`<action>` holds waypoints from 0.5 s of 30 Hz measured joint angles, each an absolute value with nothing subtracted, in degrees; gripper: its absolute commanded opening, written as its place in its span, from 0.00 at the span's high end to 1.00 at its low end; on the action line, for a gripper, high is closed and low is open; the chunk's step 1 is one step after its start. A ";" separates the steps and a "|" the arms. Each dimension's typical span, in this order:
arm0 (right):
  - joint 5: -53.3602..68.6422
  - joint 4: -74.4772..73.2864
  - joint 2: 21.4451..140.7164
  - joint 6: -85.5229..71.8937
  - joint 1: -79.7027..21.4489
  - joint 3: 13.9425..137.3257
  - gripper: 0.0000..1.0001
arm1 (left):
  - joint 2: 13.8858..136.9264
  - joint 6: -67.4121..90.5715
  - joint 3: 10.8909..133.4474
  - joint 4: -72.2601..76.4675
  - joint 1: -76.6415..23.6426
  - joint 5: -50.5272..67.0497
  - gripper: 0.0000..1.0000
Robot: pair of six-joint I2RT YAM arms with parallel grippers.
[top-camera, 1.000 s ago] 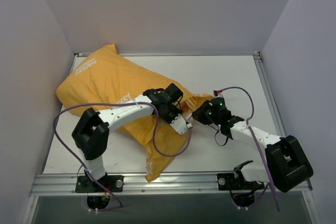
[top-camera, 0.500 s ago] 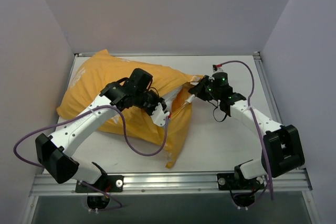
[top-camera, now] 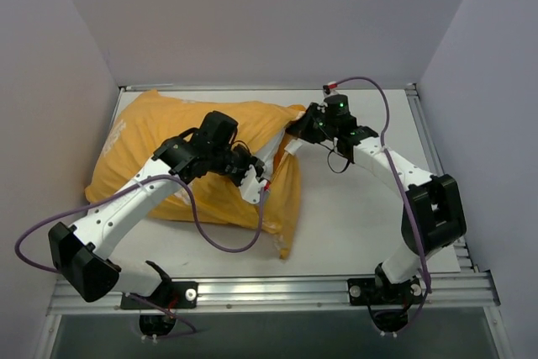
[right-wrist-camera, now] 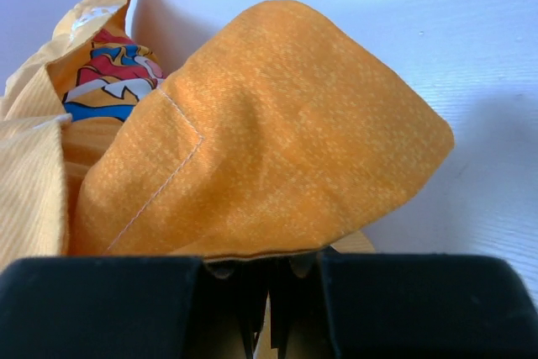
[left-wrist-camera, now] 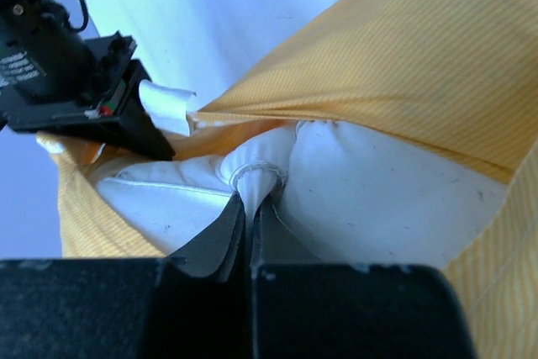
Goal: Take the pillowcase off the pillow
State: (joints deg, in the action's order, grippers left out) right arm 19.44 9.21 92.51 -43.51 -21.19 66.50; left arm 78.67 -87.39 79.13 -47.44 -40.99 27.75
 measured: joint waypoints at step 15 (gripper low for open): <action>18.02 10.76 101.03 -47.86 -23.79 76.36 1.00 | 77.58 -88.31 78.81 -48.45 -42.41 27.77 0.98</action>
